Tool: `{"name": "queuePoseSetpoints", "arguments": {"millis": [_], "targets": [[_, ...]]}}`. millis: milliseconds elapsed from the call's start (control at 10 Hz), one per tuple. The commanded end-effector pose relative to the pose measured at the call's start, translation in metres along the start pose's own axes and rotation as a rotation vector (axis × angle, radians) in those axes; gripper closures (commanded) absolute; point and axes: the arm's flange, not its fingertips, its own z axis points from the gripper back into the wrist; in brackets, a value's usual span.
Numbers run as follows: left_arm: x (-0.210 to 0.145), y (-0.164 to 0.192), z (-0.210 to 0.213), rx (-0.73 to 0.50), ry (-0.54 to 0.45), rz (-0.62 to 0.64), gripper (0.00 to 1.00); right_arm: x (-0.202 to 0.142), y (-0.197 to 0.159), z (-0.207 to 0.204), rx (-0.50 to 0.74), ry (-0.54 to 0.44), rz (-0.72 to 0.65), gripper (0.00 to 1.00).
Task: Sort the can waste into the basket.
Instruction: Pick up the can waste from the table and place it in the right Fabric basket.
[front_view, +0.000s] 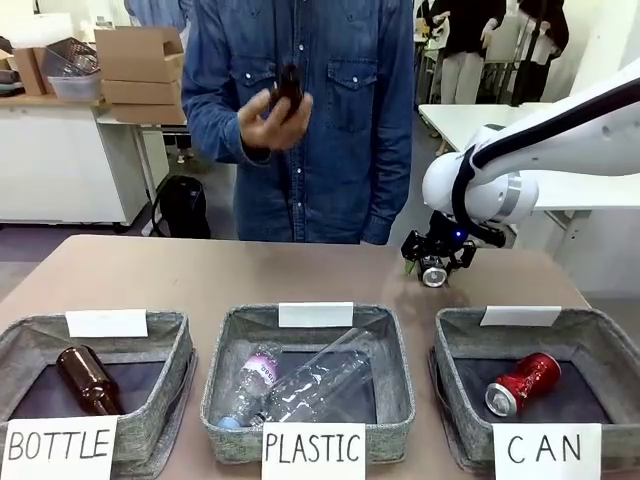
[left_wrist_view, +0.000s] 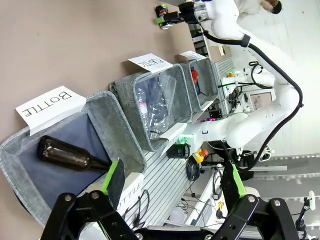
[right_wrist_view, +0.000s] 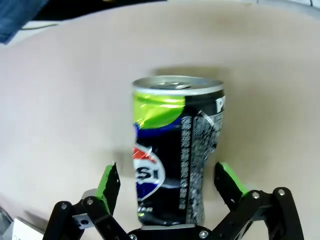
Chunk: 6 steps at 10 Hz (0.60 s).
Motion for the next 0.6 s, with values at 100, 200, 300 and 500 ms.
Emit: {"name": "queuePoseSetpoints", "arguments": {"millis": [100,200,300,500], "targets": [[-0.0031,-0.0004,0.002,0.0,0.006,-0.014,0.0,0.0075,-0.0002,0.0074,-0.045,-0.027,-0.043,0.0],[-0.0031,-0.0004,0.002,0.0,0.006,-0.014,0.0,0.0077,-0.0002,0.0073,-0.052,-0.033,-0.044,0.0],[-0.0031,-0.0004,0.002,0.0,0.006,-0.014,0.0,0.0074,0.0018,0.0076,-0.053,-0.034,-0.035,0.0],[-0.0031,-0.0004,0.002,0.0,0.006,-0.014,0.0,0.0078,0.0052,0.0068,-0.077,-0.037,-0.028,0.0]]}}
